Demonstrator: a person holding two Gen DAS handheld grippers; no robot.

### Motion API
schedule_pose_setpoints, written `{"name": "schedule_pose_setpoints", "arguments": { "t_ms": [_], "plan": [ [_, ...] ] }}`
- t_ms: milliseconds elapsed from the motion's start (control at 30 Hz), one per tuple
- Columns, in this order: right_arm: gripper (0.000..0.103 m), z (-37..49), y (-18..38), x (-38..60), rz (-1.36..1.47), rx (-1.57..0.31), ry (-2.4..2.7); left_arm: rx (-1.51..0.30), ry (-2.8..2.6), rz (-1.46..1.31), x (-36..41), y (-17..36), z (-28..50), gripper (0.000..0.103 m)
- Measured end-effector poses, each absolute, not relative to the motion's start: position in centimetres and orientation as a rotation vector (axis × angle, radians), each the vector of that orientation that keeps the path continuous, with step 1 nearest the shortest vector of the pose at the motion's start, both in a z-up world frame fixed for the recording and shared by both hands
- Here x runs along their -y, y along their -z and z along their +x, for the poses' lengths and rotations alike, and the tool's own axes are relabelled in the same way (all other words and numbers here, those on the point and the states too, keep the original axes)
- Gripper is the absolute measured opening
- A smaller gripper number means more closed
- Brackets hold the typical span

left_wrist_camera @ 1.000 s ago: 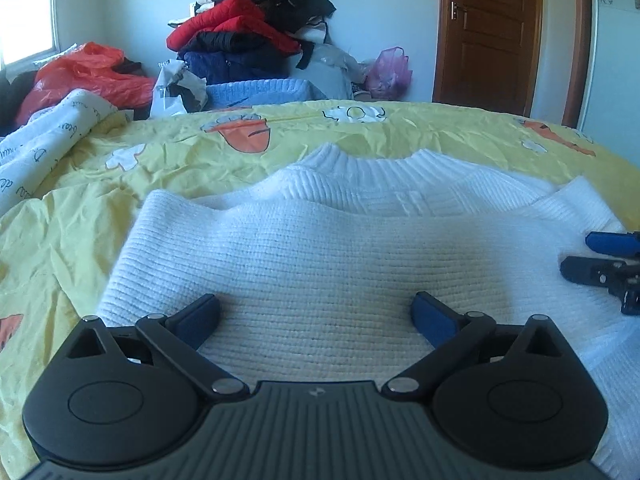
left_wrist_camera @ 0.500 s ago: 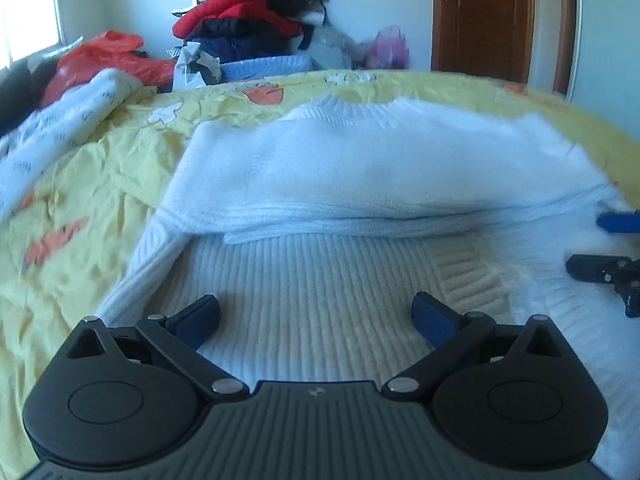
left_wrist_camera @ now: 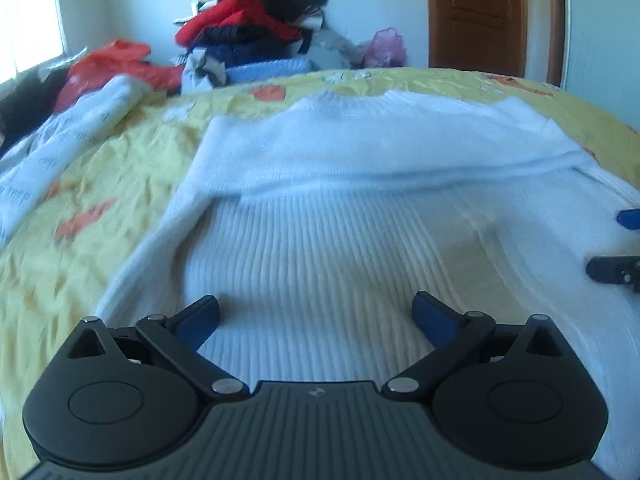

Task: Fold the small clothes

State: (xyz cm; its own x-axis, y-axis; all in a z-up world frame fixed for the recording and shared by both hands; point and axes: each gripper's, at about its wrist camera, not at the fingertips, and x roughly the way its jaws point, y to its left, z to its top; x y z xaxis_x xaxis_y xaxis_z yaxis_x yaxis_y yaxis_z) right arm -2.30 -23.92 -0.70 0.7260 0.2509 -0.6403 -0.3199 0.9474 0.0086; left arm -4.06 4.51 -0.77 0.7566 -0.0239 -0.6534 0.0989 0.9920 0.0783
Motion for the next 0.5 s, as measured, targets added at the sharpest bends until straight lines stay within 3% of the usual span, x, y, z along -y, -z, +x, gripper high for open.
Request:
{"name": "schedule_pose_setpoints", "arguments": {
  "t_ms": [500],
  "plan": [
    [0.102,-7.8,0.7,23.3,-0.063,-0.7,-0.165,-0.73,-0.034,-0.028,-4.9,0.4,-7.3,0.103]
  ]
}}
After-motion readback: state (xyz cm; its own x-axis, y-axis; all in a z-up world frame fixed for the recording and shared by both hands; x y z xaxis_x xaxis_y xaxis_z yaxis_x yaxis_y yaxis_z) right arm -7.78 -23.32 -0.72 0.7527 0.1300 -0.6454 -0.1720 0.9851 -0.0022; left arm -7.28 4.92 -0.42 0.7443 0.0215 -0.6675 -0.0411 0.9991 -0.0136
